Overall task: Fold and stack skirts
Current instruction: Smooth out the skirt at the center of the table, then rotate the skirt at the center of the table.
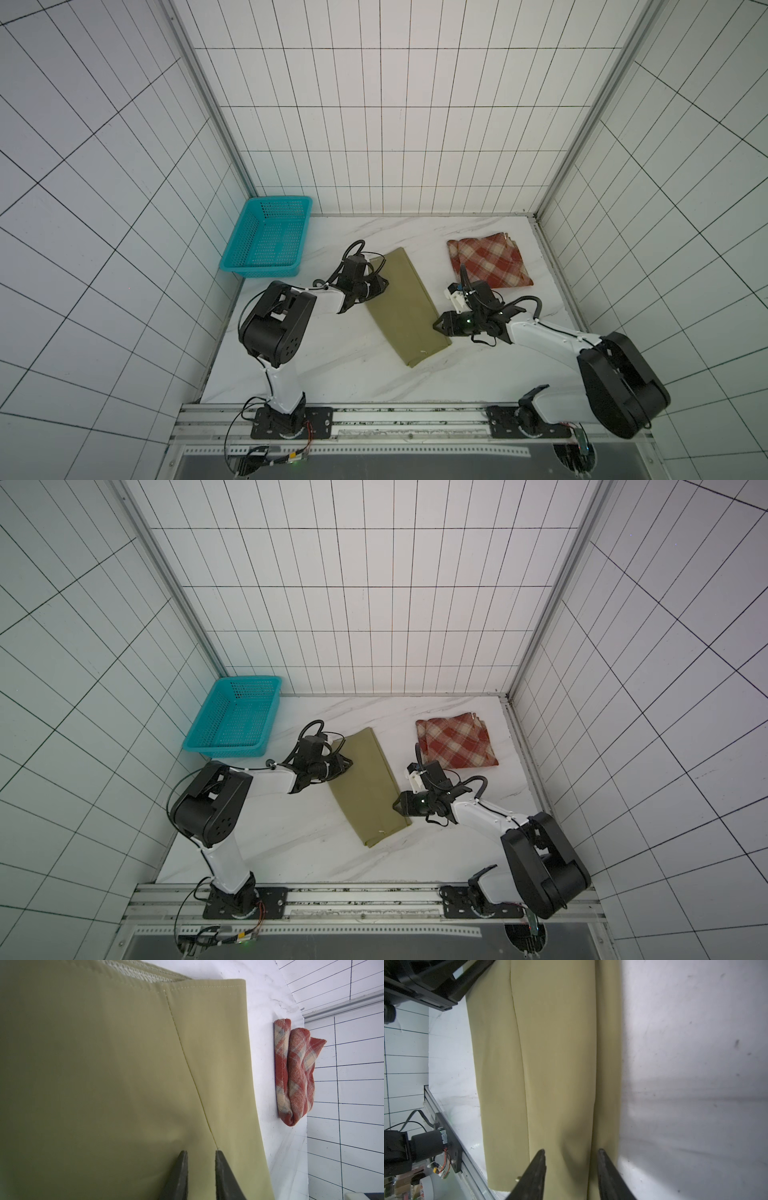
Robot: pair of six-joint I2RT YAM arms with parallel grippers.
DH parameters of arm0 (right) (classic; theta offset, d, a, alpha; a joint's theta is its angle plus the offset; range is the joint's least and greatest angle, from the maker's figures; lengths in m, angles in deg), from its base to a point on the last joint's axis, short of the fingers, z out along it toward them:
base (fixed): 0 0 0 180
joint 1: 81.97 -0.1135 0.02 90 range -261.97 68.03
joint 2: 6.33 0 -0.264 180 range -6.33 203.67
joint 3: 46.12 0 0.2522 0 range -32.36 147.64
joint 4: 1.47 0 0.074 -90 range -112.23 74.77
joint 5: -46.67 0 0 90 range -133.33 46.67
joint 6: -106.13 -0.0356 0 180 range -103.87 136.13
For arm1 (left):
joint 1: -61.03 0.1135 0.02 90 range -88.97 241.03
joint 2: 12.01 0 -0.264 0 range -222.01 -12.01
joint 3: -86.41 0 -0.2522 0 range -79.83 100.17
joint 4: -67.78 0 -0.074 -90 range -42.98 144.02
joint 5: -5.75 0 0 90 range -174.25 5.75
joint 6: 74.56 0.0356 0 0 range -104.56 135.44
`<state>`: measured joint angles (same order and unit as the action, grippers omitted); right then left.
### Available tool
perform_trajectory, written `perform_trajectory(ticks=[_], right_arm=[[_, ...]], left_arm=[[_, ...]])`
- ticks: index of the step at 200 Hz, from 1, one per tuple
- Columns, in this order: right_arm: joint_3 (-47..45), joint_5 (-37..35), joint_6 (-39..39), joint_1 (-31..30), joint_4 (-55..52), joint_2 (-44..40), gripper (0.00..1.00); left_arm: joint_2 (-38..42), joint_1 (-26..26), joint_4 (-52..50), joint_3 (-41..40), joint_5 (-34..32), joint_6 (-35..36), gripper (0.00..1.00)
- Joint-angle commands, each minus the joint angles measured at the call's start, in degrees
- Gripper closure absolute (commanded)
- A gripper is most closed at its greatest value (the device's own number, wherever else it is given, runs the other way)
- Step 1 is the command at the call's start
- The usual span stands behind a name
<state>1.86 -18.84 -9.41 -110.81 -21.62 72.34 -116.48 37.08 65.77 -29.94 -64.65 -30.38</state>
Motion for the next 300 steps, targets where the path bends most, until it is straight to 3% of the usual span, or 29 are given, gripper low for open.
perform_trajectory(ticks=[1, 46, 106, 188, 202, 243, 277, 300], right_arm=[[2.70, -0.68, -1.15, -0.77, 0.54, 0.43, 0.68], [4.09, -1.01, -1.18, -1.38, 0.55, 0.39, 1.00], [10.19, -6.36, 2.75, -1.39, -7.67, 0.30, 1.00], [10.60, -10.70, 4.73, 0.29, -6.75, 5.09, 1.00], [11.26, -13.22, 4.41, 0.38, -6.94, 4.69, 0.74], [14.39, -15.83, 3.07, -1.47, -10.84, -2.49, 0.61], [14.67, -13.99, -0.49, -5.63, -11.97, -5.85, 0.67], [11.92, -12.72, -3.55, -9.23, -6.96, -5.49, 0.90]], left_arm=[[0.67, 0.04, 0.47, -0.24, 0.86, 0.74, 0.76], [1.44, 0.51, 0.47, -0.56, 0.81, 0.91, 0.76], [2.51, 1.27, 0.07, -1.37, 0.87, 1.50, 0.76], [1.67, 1.67, 0.29, -1.70, 0.88, 1.10, 0.77], [2.95, 1.88, 0.25, -1.53, 0.77, 0.92, 0.78], [4.25, 2.58, -3.90, 1.85, 0.90, 3.88, 0.79], [1.18, 3.80, -4.67, 4.29, 0.84, 5.56, 0.87], [-1.25, 4.43, -3.66, 5.22, -1.09, 6.01, 0.91]])
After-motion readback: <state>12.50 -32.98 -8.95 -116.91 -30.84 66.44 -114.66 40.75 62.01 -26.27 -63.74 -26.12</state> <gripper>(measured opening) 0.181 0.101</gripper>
